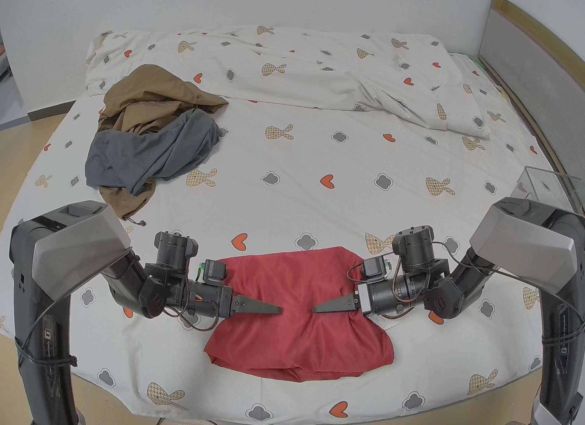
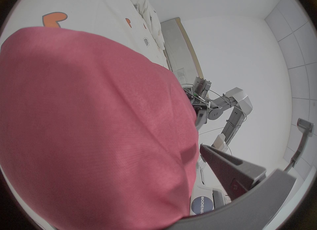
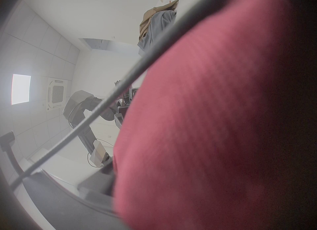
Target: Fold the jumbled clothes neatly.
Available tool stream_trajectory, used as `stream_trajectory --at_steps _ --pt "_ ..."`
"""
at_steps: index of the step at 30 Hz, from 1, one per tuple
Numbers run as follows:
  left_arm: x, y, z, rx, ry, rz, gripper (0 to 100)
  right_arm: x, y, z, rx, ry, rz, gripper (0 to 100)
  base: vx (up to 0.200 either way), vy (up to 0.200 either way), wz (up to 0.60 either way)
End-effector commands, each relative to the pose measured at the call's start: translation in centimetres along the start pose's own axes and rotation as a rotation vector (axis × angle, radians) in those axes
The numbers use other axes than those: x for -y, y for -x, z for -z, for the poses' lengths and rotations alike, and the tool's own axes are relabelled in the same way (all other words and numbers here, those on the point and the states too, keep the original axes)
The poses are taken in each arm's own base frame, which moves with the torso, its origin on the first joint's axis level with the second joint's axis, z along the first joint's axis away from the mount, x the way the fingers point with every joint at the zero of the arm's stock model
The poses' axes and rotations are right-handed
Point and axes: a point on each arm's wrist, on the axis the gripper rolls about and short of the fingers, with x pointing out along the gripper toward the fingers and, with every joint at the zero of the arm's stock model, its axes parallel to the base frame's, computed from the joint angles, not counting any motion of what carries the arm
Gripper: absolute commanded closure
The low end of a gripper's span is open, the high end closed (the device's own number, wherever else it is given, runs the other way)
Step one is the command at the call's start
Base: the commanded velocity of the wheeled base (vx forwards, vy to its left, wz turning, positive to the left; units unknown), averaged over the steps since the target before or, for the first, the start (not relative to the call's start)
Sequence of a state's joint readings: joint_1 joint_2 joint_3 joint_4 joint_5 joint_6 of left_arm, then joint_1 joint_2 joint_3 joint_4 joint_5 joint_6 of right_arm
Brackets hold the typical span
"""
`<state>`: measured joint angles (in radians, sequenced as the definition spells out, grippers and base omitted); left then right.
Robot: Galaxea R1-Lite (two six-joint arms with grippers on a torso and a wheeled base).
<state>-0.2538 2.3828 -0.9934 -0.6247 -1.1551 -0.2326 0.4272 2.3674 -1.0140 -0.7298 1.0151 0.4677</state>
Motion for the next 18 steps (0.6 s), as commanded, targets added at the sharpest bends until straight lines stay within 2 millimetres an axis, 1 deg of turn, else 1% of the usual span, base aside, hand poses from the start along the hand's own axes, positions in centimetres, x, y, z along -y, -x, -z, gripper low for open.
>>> stream_trajectory --at_steps 1,2,18 --pt "-0.29 -0.21 0.13 -0.003 -0.003 0.001 0 0.02 -0.04 0.03 -0.001 -0.001 -0.001 100 0.000 0.000 0.00" --pt "-0.41 -0.25 0.27 -0.002 -0.002 0.001 100 0.02 -0.04 0.03 -0.001 -0.001 -0.001 100 0.000 0.000 0.00" --pt "-0.15 -0.62 0.05 -0.001 -0.017 0.008 100 0.07 -0.05 0.10 -0.001 0.007 -0.001 100 0.000 0.000 0.00"
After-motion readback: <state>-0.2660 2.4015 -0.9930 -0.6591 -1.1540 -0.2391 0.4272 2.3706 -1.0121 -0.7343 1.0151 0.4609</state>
